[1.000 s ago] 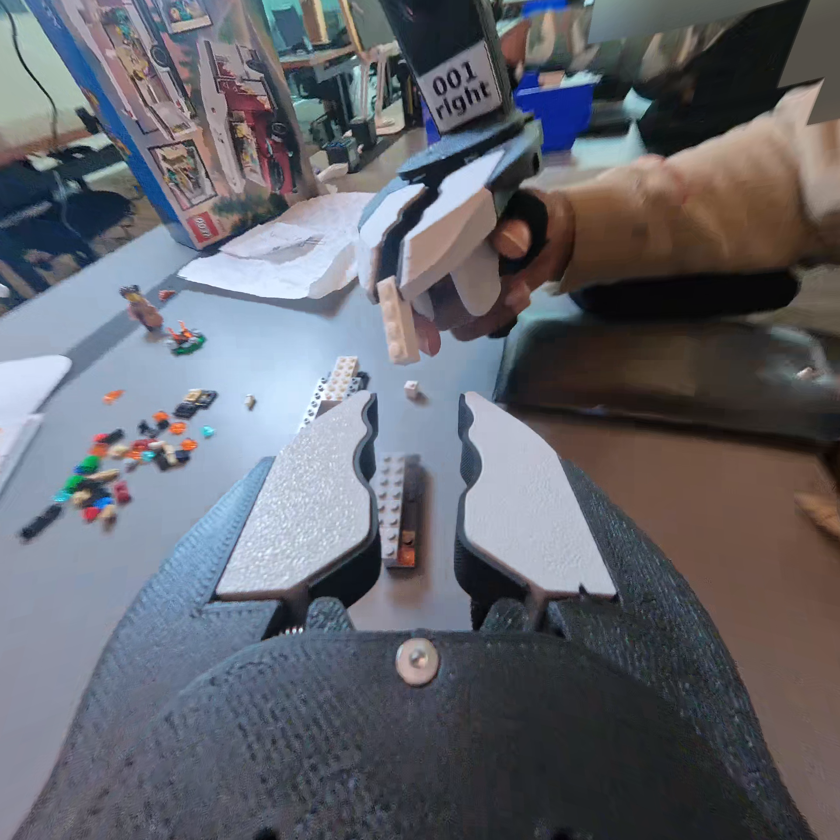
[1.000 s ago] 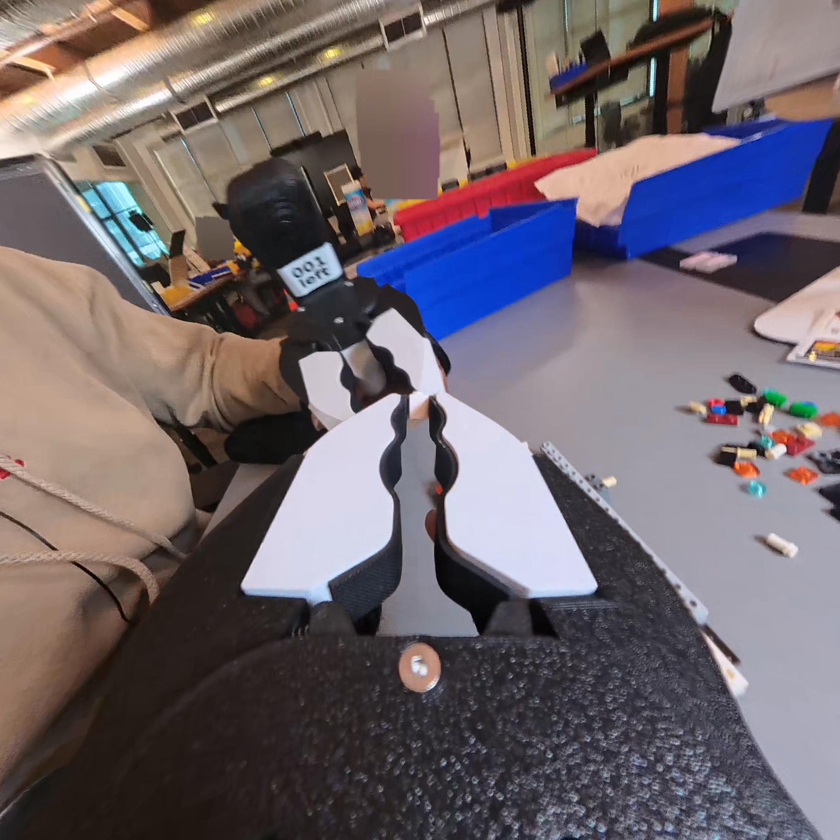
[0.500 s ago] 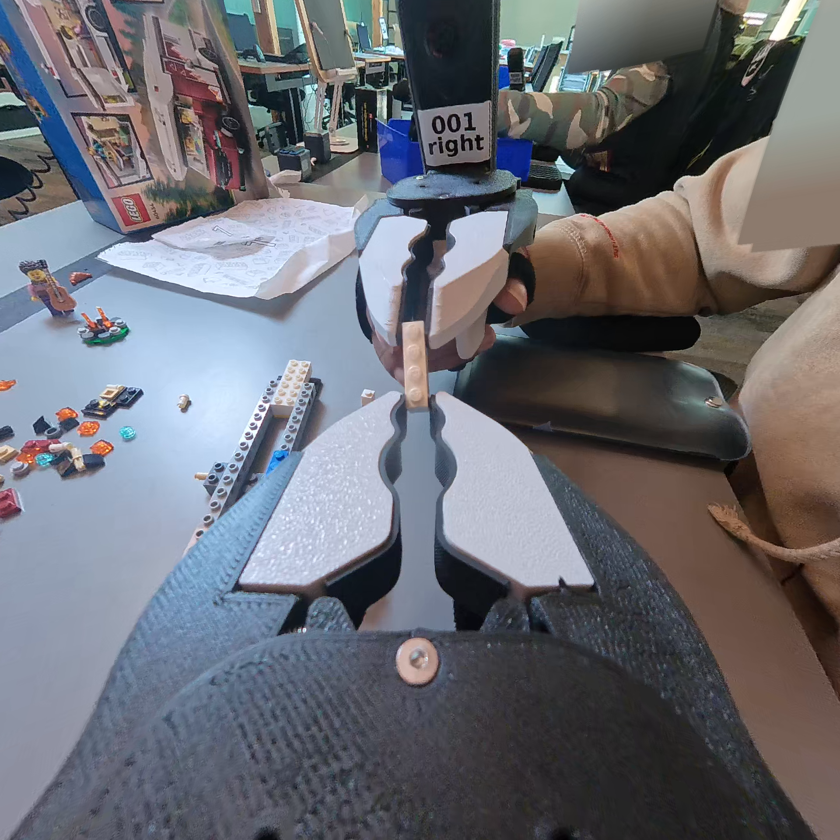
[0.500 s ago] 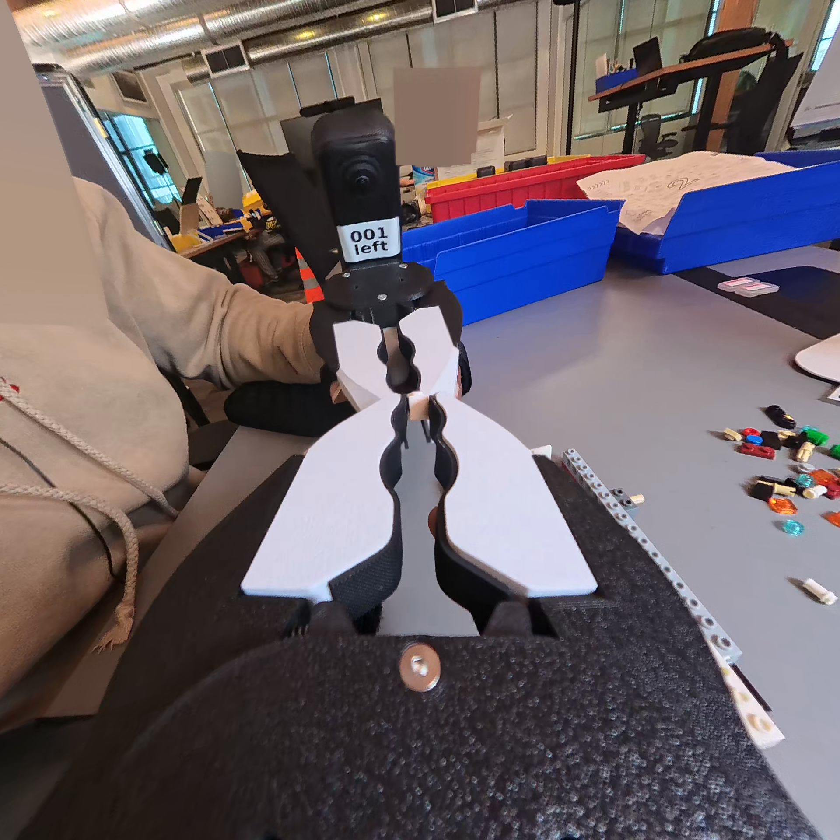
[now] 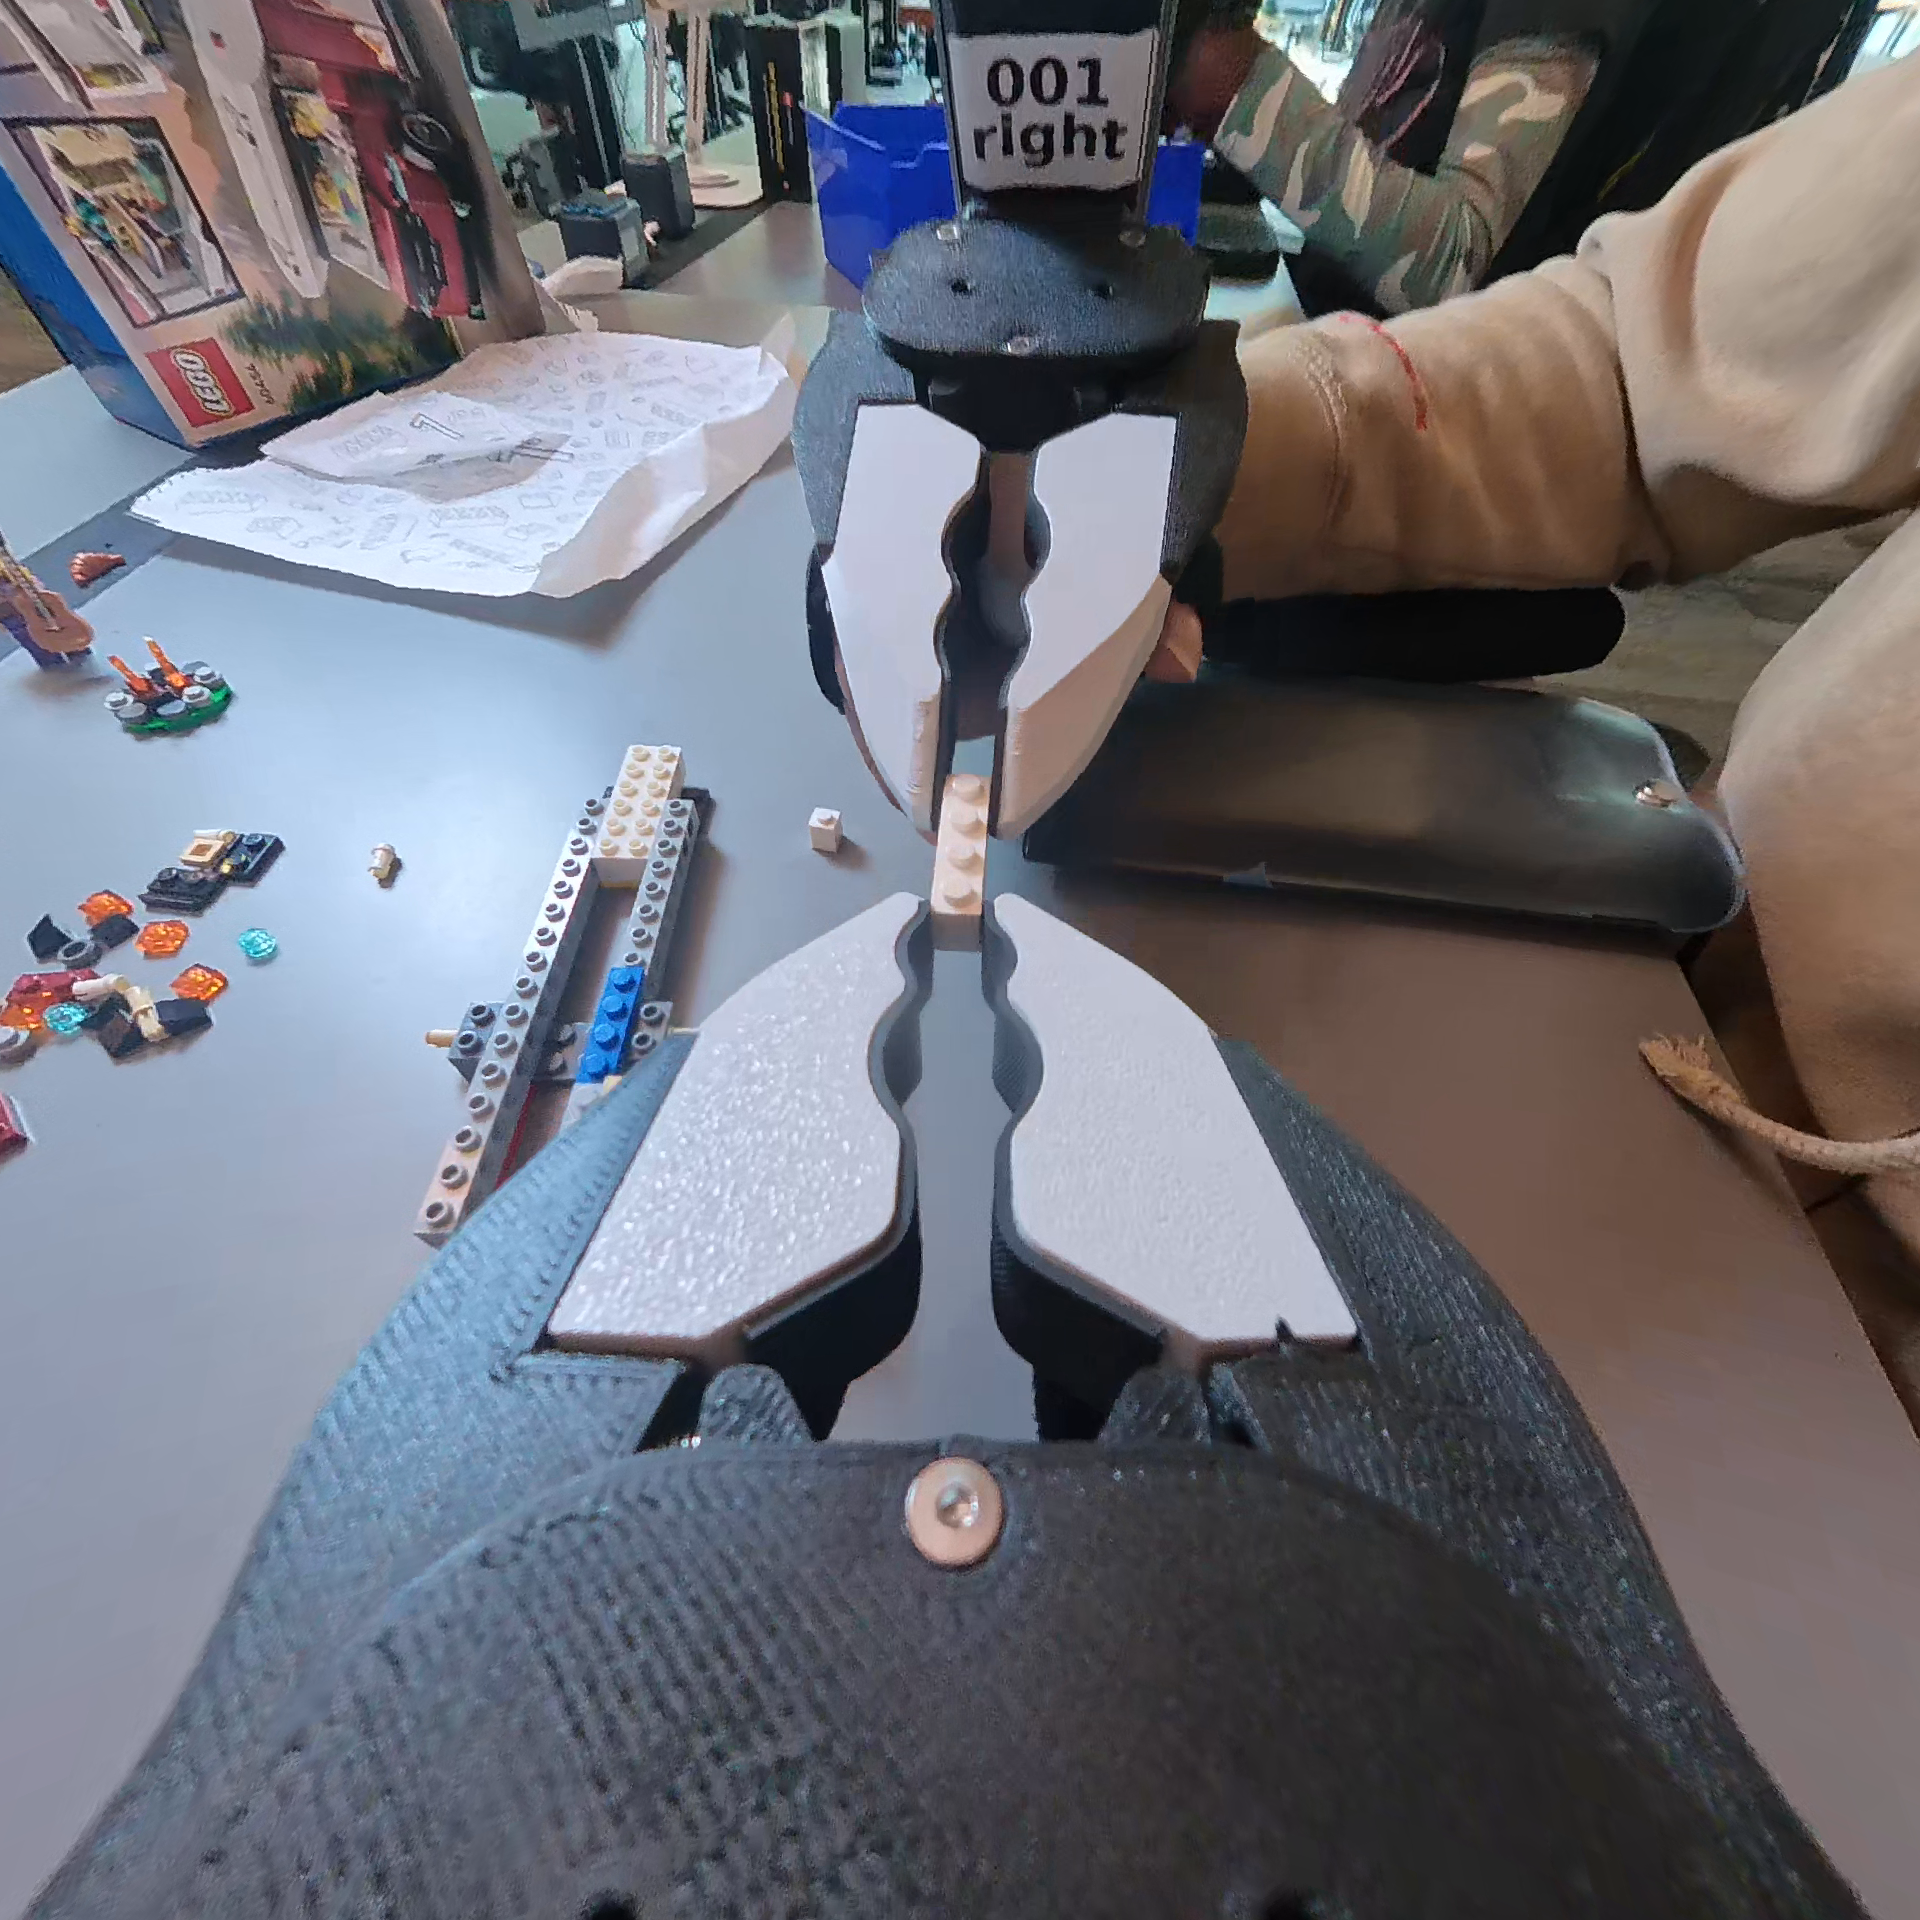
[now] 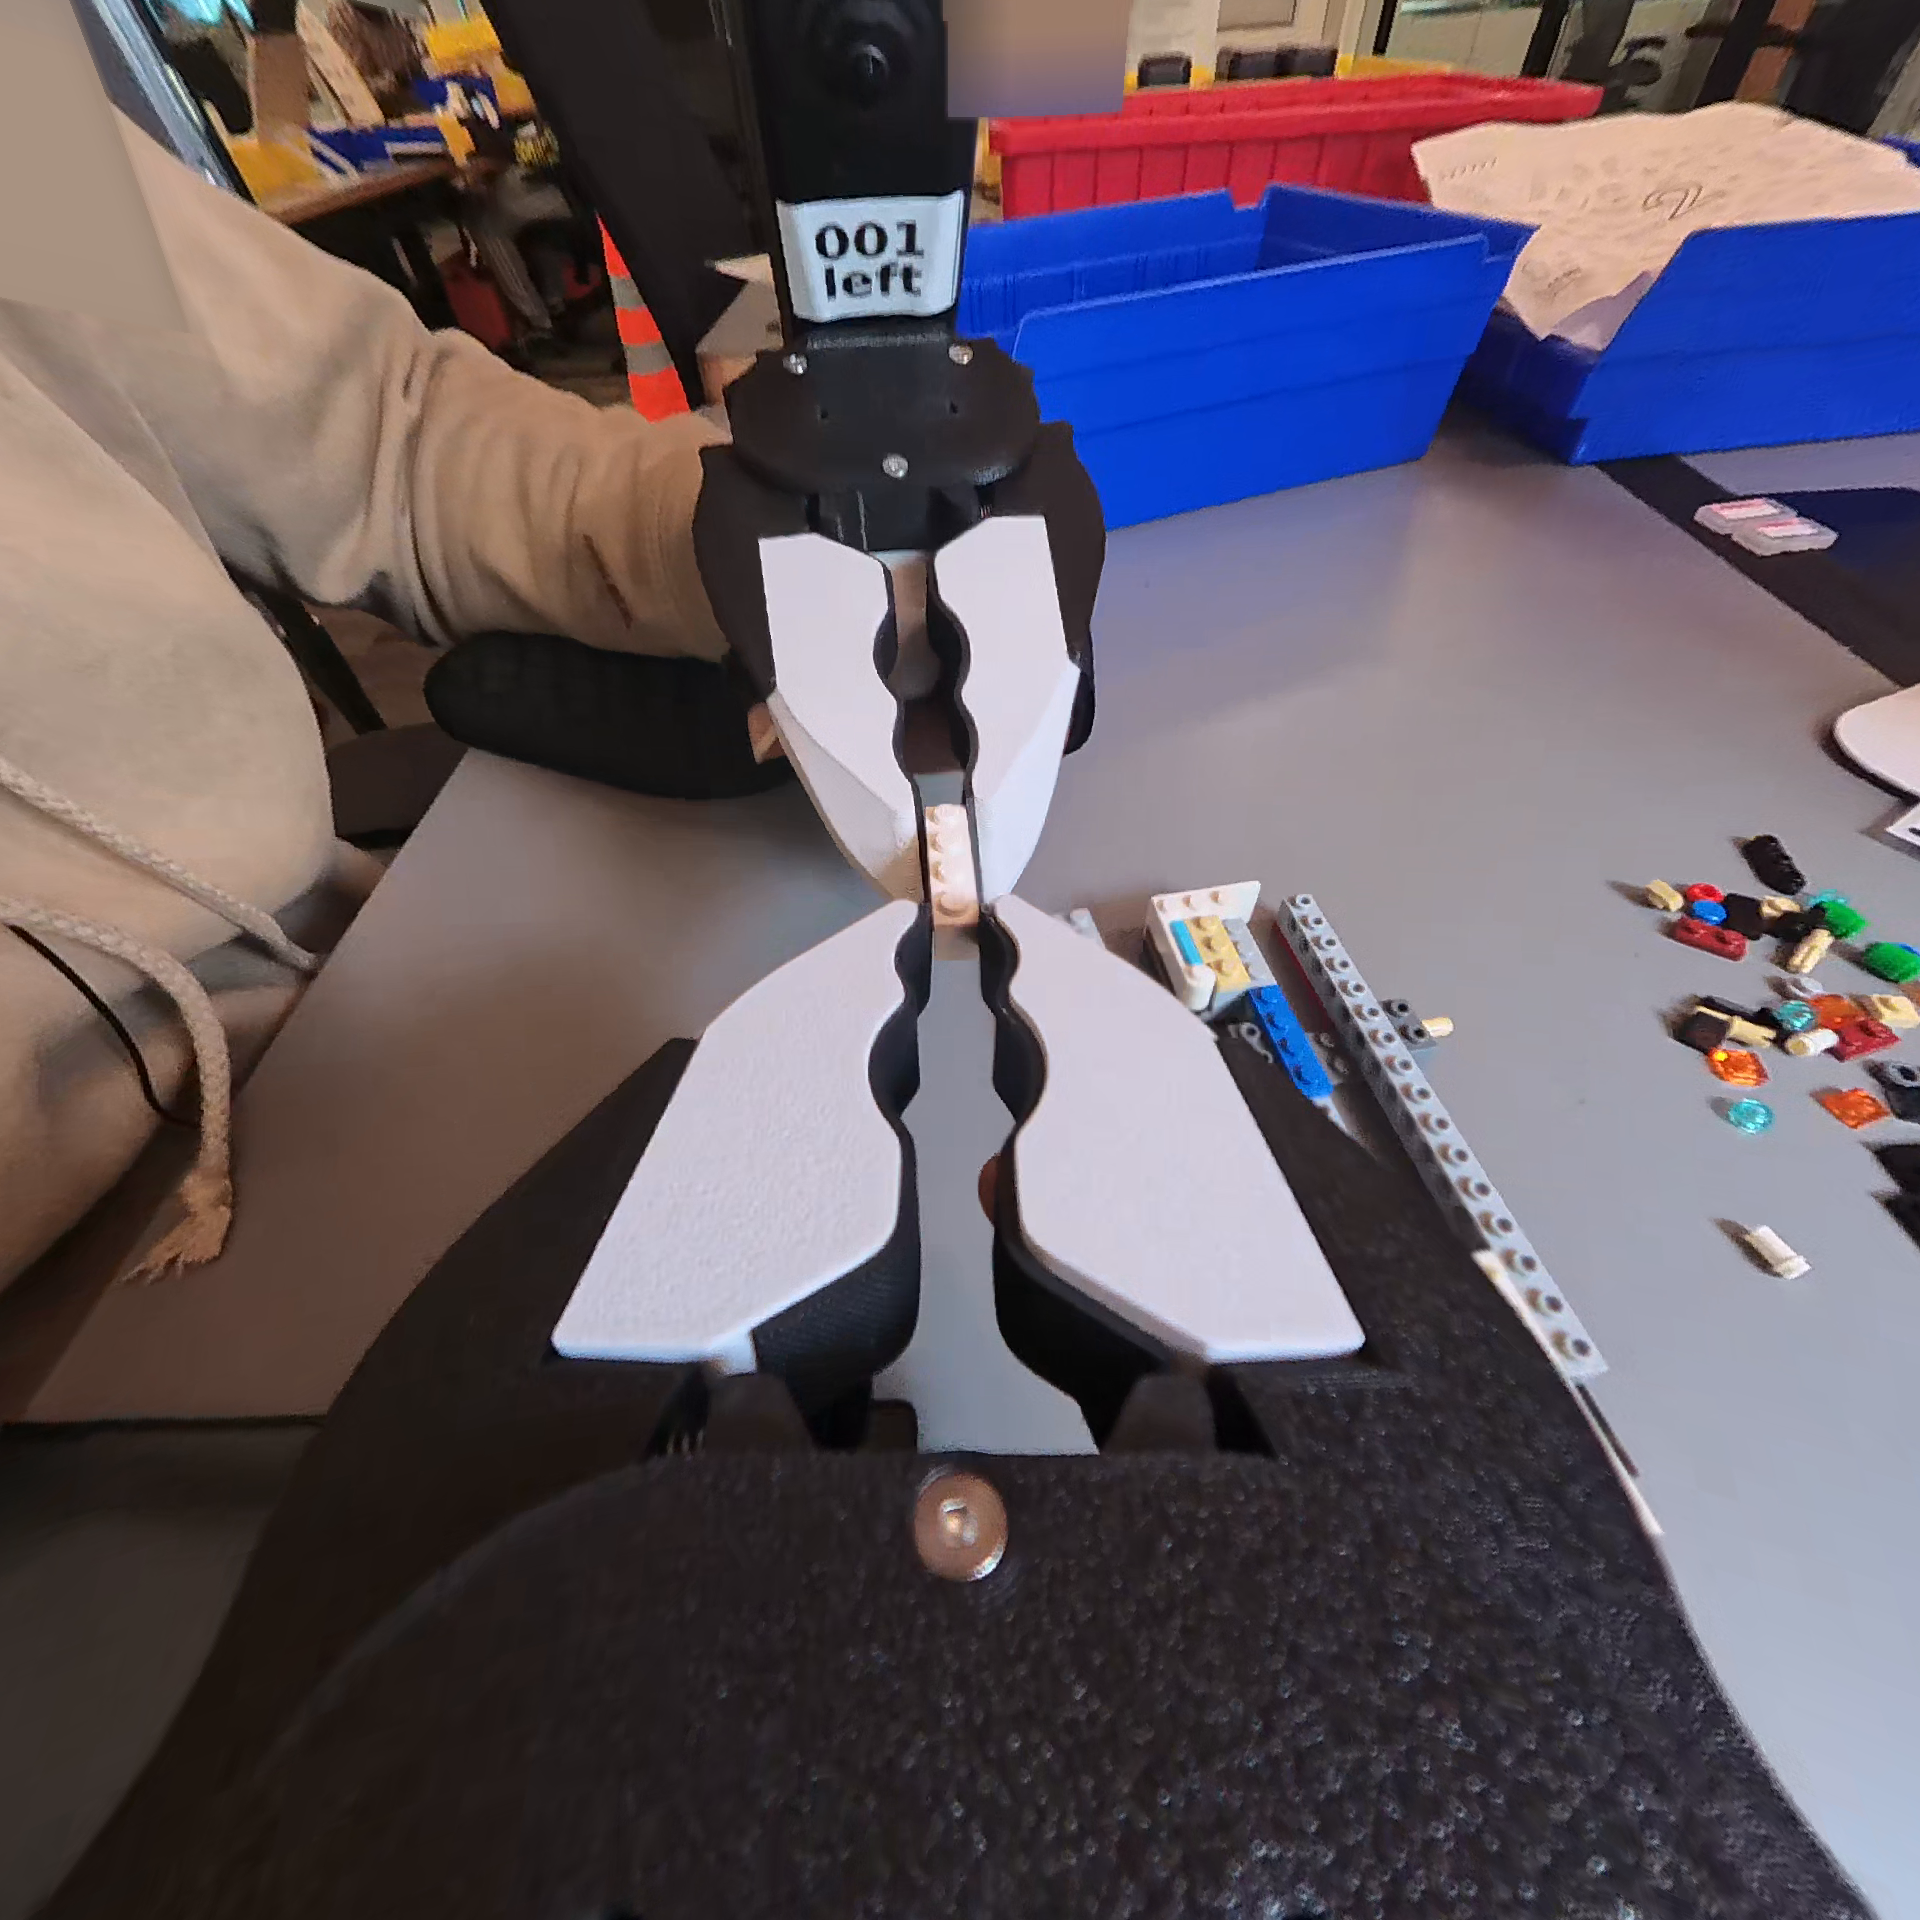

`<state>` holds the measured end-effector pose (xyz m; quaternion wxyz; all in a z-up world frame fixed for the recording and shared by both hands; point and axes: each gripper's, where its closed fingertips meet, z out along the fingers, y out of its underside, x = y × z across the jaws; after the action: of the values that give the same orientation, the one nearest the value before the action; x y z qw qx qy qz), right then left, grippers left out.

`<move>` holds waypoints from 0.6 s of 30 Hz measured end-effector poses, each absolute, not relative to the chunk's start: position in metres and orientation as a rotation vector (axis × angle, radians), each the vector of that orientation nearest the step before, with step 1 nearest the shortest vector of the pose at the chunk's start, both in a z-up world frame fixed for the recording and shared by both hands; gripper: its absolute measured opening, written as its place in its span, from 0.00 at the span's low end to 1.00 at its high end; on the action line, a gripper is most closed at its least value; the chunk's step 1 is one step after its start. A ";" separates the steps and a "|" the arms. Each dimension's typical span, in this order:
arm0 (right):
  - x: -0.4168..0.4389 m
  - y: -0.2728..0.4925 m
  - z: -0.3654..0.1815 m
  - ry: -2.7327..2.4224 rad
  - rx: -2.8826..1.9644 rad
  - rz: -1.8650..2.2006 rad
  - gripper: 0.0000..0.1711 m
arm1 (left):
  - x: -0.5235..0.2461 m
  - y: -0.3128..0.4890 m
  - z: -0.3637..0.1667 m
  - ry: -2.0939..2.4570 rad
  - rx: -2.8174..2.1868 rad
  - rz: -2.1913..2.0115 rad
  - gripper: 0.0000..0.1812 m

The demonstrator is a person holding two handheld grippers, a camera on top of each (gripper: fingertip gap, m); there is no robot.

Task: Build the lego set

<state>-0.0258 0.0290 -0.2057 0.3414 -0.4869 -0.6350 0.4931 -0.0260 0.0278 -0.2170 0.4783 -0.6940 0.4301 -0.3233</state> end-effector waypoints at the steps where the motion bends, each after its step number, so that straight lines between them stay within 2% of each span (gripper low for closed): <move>1: -0.026 0.029 -0.209 -1.673 -1.274 1.260 0.05 | -0.026 0.027 -0.220 1.069 -1.703 -0.778 0.05; 9: -0.025 0.024 -0.228 -1.796 -1.301 1.114 0.11 | -0.024 0.019 -0.238 1.192 -1.757 -0.736 0.04; 18: -0.024 0.015 -0.245 -1.917 -1.295 0.982 0.08 | -0.023 0.013 -0.252 1.278 -1.801 -0.694 0.04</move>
<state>-0.0238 0.0153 -0.2449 0.3089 -0.4899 -0.7255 0.3717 -0.0234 0.0129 -0.2524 0.4018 -0.7126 0.5055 -0.2744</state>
